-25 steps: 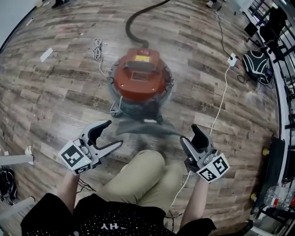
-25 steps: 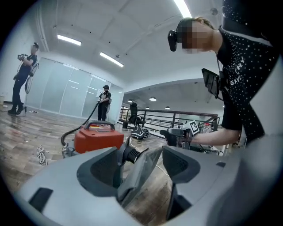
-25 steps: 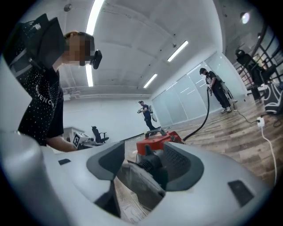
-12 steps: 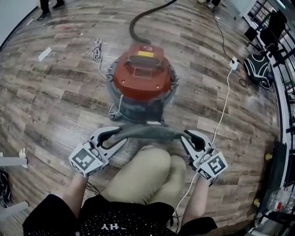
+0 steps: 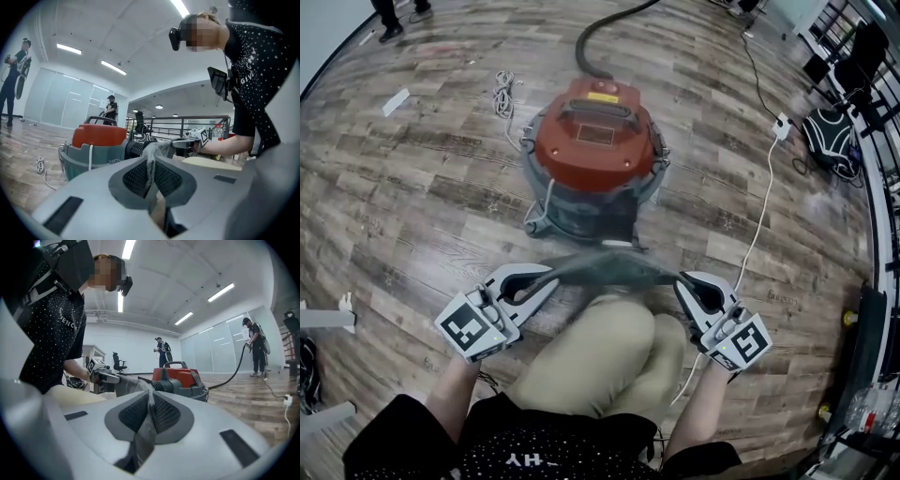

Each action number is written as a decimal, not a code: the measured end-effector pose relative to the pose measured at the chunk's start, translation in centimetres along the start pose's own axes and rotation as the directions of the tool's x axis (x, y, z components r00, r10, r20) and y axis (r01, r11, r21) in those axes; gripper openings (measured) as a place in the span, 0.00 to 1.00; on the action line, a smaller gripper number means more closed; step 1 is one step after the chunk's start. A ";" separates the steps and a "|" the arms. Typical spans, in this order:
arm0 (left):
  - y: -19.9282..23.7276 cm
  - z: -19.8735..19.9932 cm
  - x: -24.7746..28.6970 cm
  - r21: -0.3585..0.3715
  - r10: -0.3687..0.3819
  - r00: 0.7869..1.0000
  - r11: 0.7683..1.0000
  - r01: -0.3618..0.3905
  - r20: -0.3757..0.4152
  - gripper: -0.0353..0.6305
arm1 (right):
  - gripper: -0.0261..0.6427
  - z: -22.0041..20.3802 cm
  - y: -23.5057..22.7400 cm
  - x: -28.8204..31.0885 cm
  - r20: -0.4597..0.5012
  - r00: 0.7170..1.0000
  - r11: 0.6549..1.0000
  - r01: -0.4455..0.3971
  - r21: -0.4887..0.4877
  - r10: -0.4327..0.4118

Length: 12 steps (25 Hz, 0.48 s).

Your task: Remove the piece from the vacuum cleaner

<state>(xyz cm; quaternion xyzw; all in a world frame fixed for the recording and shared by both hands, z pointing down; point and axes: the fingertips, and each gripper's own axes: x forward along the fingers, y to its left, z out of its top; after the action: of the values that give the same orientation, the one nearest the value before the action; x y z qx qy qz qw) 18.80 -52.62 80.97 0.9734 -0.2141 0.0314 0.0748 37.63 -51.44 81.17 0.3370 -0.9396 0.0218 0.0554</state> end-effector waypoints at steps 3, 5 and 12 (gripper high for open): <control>-0.6 -0.5 -0.9 -0.029 -0.008 1.000 1.000 0.008 0.008 0.09 | 0.09 0.0 0.3 -1.1 0.042 0.999 1.000 0.006 0.028 -0.008; -1.5 -0.9 -1.1 -0.024 -0.025 1.000 0.999 0.025 -0.008 0.09 | 0.09 -0.3 0.4 -2.0 0.044 0.999 0.999 0.017 0.033 -0.019; 1.0 -0.9 0.5 -0.138 0.093 0.994 0.987 -0.086 0.048 0.61 | 0.39 0.2 -2.2 -0.9 0.077 0.974 0.971 0.205 0.124 -0.215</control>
<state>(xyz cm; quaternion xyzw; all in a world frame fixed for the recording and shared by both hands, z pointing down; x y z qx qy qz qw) 18.79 -53.62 82.02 0.9560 -0.2611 -0.0067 0.1337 39.71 -52.61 80.83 0.4377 -0.8975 0.0546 -0.0043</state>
